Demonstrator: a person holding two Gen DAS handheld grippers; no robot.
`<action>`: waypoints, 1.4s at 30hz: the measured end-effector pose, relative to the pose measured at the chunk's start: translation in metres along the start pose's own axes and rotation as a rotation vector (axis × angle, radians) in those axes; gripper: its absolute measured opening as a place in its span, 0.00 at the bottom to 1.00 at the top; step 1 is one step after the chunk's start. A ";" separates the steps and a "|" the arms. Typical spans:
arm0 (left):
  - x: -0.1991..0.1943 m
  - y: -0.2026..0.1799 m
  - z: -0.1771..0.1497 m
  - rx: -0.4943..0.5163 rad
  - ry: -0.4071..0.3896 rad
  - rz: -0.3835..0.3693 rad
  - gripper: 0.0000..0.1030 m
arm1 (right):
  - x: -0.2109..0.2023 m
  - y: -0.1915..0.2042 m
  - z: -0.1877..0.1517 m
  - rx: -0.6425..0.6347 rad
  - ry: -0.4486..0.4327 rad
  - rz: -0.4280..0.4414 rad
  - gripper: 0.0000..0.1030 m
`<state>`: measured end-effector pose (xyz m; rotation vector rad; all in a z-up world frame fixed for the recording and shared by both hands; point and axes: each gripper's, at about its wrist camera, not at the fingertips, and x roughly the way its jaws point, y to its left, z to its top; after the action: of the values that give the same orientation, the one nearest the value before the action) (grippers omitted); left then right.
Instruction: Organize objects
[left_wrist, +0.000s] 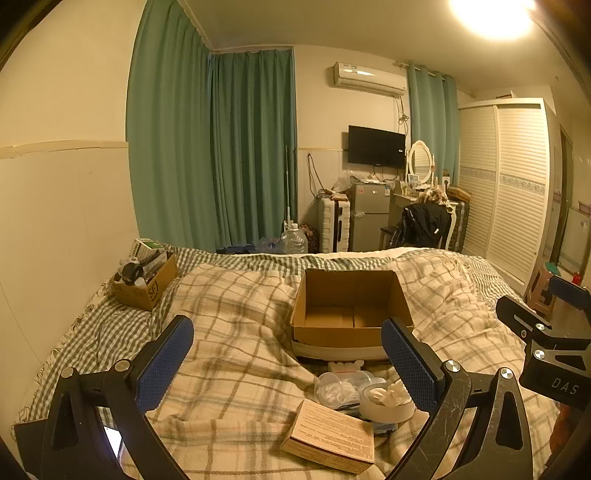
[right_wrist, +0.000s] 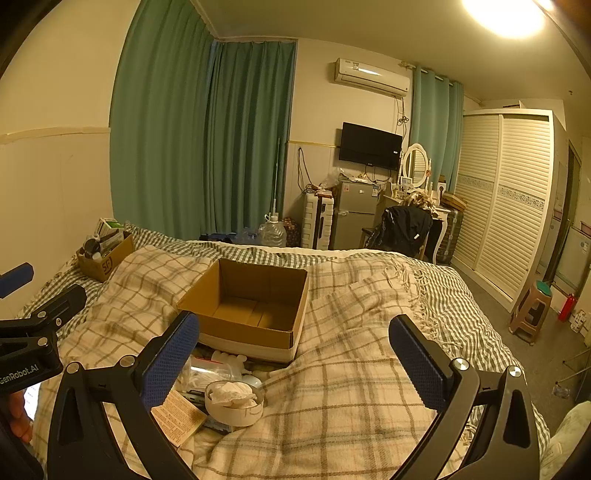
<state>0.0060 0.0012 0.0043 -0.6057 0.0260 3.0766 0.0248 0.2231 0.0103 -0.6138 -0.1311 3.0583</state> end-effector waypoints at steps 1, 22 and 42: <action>0.000 0.000 0.000 -0.001 0.000 -0.002 1.00 | 0.000 0.000 0.000 0.000 0.000 -0.001 1.00; -0.004 -0.004 0.002 -0.006 0.004 -0.012 1.00 | -0.003 0.004 -0.003 -0.020 -0.013 0.002 1.00; 0.034 -0.019 -0.036 0.036 0.180 0.075 1.00 | 0.025 -0.003 -0.022 -0.051 0.105 0.069 1.00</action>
<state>-0.0117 0.0194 -0.0427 -0.8976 0.1070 3.0738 0.0103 0.2291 -0.0197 -0.7958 -0.1909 3.0885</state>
